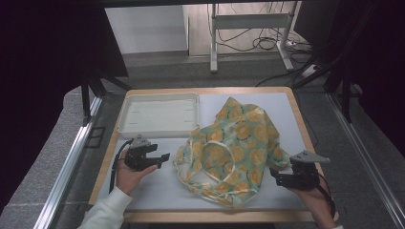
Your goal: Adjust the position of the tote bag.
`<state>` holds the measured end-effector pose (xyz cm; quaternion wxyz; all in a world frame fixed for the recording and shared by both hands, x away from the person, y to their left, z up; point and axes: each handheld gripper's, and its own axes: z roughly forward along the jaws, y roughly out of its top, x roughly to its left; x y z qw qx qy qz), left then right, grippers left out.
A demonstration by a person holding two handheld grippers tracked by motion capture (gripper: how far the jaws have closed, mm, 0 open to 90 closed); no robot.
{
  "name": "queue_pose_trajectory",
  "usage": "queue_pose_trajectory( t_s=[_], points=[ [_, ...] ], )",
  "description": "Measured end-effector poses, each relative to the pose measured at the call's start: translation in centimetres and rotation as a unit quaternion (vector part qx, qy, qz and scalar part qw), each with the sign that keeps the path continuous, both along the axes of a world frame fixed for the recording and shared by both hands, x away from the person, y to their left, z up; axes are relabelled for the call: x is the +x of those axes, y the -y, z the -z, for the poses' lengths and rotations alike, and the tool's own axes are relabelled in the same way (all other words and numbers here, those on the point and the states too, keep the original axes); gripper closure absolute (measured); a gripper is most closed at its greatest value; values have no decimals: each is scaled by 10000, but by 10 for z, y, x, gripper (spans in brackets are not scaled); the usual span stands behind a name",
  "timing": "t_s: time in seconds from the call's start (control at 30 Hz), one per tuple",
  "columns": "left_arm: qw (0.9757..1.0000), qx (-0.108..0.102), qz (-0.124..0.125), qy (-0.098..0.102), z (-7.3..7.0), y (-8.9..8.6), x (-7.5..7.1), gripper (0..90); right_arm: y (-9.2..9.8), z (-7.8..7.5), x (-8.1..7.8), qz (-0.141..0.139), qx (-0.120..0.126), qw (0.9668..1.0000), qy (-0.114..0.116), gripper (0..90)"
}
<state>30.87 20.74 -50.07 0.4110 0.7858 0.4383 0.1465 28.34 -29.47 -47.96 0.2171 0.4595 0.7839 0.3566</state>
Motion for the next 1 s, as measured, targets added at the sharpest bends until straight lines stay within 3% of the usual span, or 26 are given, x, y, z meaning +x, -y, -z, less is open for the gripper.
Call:
queue_pose_trajectory(
  t_s=[0.2, 0.47, 0.57, 0.7, 0.8, 0.87, 1.0],
  points=[
    [9998, 187, 35, 31, 2, 3, 0, 331, 7, 1, 1, 25, 223, 9997, 87, 173],
    [9997, 213, 66, 30, -1, 5, -2, 345, 3, 1, -5, -57, 181, 9998, 87, 184],
    [9999, 14, 135, -34, -4, 8, -4, 353, -1, -2, -7, -132, 244, 9996, 28, 190],
    [9998, 63, 195, 58, -8, 10, -5, 354, -5, -3, -9, -165, 158, 9997, 92, 192],
    [9997, -36, 223, 98, -15, 7, -4, 366, -6, 0, -9, -180, 88, 9998, 47, 192],
    [9996, -65, 243, 102, -18, 3, -3, 384, -5, 0, -10, -266, 226, 9994, -29, 195],
    [9997, -76, 216, 89, -18, 1, -3, 384, -4, 0, -9, -261, 245, 9994, -18, 197]
  ],
)
